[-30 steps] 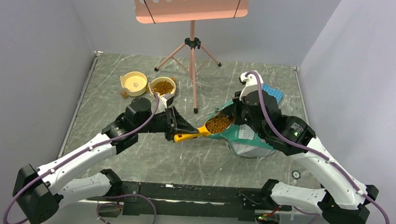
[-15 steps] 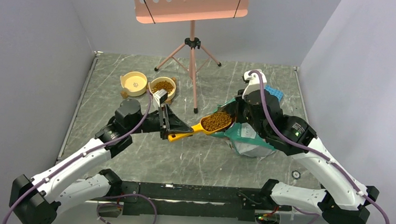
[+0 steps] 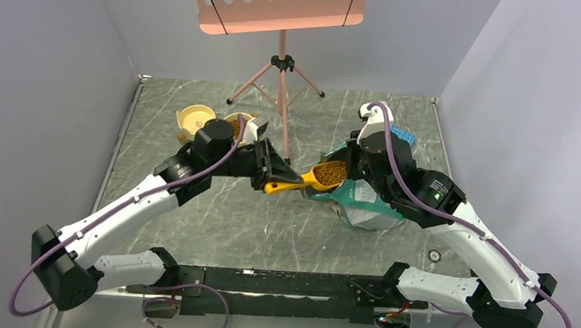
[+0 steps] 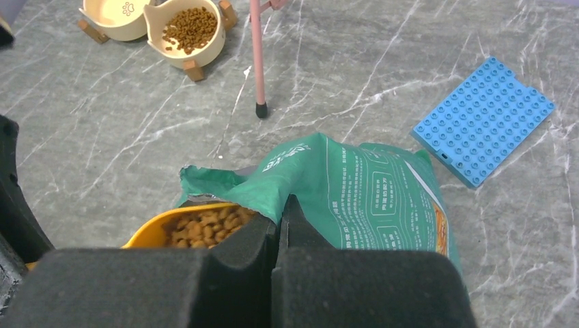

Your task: Serve the pet food

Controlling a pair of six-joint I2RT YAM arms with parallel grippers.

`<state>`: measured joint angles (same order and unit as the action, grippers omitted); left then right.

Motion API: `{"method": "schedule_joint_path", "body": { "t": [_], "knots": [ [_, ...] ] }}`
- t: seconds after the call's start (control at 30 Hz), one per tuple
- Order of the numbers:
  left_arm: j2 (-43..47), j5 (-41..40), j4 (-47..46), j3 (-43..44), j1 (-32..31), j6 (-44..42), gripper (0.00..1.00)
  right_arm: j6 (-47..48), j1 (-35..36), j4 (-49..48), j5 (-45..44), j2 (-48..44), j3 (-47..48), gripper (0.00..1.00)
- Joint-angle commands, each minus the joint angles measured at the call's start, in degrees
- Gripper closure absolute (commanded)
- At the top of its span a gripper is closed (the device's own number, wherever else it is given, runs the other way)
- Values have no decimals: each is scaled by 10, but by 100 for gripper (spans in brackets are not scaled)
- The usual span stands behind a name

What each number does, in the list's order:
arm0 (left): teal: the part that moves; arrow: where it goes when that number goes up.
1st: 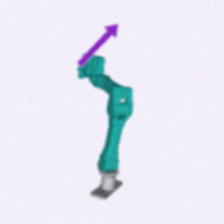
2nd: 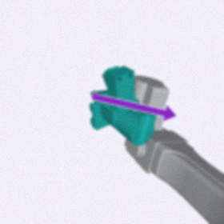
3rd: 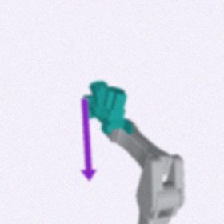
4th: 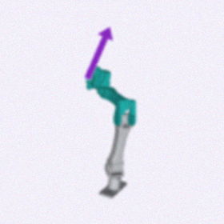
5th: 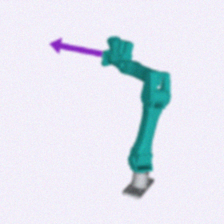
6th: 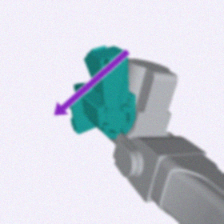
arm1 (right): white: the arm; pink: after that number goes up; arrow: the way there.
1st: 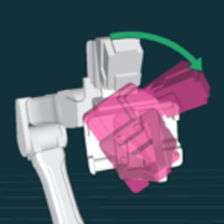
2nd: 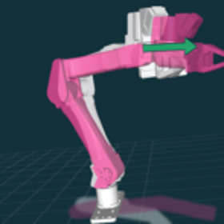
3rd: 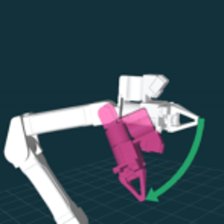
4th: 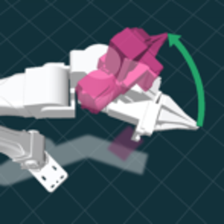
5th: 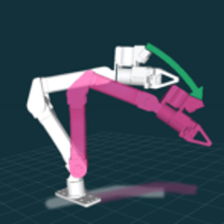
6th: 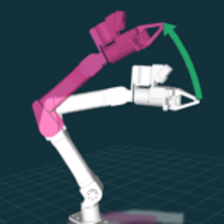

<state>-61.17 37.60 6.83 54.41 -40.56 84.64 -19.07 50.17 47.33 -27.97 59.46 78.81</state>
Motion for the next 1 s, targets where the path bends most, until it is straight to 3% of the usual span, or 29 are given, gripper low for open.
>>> {"method": "schedule_joint_path", "body": {
  "t": [0.0,0.13,0.5,0.6,0.73,0.83,0.97],
  "knots": [
    [-34,-49,150,115,-16,-80,100,-1,-2,-66,-5,-4,18,100],
    [-4,-51,98,58,-19,-39,100,-2,-3,-61,-3,-3,23,100],
    [35,-42,161,34,16,-77,100,-4,-2,-59,-10,-11,6,100],
    [45,-37,97,21,8,-40,100,-3,-3,-54,-7,-4,17,100],
    [34,-18,156,31,26,-85,100,-2,-2,-65,-10,-7,5,100],
    [60,-14,48,-18,16,-24,100,-4,-3,-55,-4,3,19,100],
    [63,-17,135,0,36,-92,100,-2,-3,-68,-9,-3,6,100]
  ]
}}
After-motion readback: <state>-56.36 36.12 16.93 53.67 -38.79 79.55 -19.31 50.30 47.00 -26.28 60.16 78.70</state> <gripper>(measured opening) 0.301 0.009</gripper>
